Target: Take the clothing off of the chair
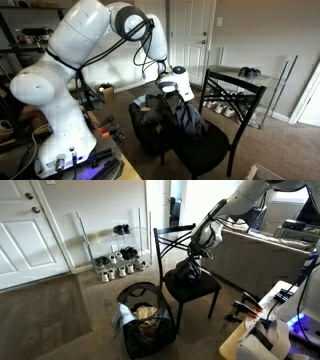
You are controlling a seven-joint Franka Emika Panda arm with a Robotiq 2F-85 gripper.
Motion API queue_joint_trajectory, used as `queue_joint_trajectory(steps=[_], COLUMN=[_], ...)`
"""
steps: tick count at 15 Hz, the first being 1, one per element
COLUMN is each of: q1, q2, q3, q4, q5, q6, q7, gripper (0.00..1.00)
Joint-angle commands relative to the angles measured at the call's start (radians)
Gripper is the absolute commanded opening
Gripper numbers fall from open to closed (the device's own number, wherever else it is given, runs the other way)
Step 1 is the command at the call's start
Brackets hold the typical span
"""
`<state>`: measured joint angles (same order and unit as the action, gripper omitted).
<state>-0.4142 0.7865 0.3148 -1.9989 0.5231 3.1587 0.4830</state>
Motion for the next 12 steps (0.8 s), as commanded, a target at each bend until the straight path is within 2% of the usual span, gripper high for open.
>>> queue_joint_trajectory(steps=[1, 5, 12], q1=[0.011, -0.044, -0.113], q2=[-0.002, -0.048, -0.133], q3=[-0.007, 0.083, 0.308], q4=[0.004, -0.058, -0.200], q5=[0.032, 0.001, -0.087], q6=[-0.005, 0.067, 0.231], q7=[-0.024, -0.032, -0.093], gripper=[0.01, 0.00, 0.00])
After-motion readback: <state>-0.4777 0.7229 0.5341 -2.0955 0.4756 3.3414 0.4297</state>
